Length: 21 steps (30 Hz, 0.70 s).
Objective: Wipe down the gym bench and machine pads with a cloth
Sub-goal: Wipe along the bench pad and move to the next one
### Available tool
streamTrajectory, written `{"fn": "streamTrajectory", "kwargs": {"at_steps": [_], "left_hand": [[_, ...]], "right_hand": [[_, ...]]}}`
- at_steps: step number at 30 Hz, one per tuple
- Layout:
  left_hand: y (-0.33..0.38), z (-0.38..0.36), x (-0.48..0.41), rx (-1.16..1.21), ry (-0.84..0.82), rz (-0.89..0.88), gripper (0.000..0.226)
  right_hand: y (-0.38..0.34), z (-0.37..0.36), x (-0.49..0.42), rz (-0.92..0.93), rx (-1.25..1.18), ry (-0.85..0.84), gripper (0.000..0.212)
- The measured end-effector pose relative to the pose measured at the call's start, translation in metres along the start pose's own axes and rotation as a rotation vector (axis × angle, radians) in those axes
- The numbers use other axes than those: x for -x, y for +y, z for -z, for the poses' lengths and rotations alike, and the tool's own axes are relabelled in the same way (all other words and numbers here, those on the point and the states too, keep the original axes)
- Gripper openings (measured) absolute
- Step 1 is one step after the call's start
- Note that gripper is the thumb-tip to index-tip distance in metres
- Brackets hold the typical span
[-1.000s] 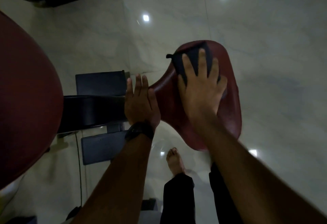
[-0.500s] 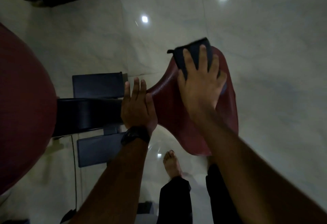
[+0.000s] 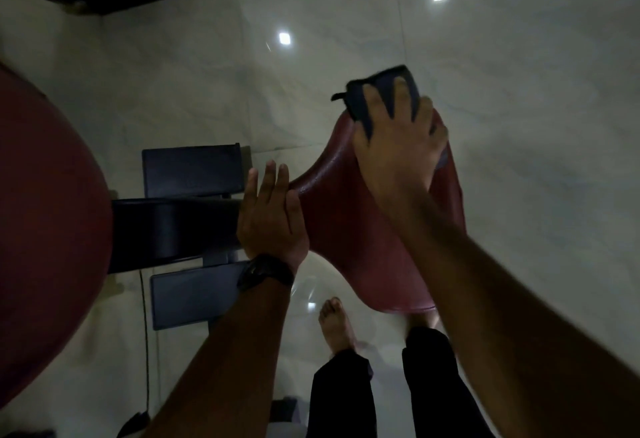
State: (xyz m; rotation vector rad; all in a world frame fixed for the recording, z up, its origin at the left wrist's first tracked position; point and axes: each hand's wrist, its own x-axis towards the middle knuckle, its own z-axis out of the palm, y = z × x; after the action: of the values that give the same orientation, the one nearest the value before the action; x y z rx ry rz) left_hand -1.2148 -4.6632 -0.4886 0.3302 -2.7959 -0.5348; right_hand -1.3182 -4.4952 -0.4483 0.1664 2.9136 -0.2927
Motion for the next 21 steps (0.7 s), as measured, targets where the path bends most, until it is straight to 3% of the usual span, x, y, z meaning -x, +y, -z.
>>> {"fn": "streamTrajectory", "kwargs": {"at_steps": [2, 4, 9, 11, 13, 17, 19, 21], "left_hand": [[0.0, 0.0, 0.0, 0.006, -0.013, 0.015, 0.048], [-0.001, 0.0, 0.0, -0.014, -0.018, 0.01, 0.053], [-0.002, -0.001, -0.001, -0.035, -0.003, -0.015, 0.062], [-0.003, -0.001, 0.0, -0.021, 0.029, -0.033, 0.058], [-0.002, -0.001, 0.0, -0.011, 0.024, -0.027, 0.058], [-0.001, -0.001, 0.0, -0.009, 0.007, 0.003, 0.048], [-0.001, -0.001, 0.0, -0.022, 0.011, -0.009, 0.05], [0.0, 0.0, -0.001, -0.04, 0.003, -0.017, 0.059]], "right_hand": [[-0.007, -0.005, 0.035, -0.142, 0.0, 0.049, 0.061], [-0.023, -0.009, 0.064, -0.147, -0.004, 0.042, 0.061], [-0.035, -0.005, 0.023, 0.41, 0.046, -0.081, 0.048], [-0.027, 0.001, -0.013, 0.491, 0.119, -0.108, 0.049], [-0.016, 0.003, -0.025, 0.355, 0.098, -0.077, 0.054], [-0.014, -0.006, 0.029, -0.097, -0.017, 0.069, 0.06], [-0.025, -0.01, 0.061, -0.073, 0.001, 0.063, 0.06], [-0.032, -0.014, 0.069, 0.126, 0.015, -0.018, 0.057]]}}
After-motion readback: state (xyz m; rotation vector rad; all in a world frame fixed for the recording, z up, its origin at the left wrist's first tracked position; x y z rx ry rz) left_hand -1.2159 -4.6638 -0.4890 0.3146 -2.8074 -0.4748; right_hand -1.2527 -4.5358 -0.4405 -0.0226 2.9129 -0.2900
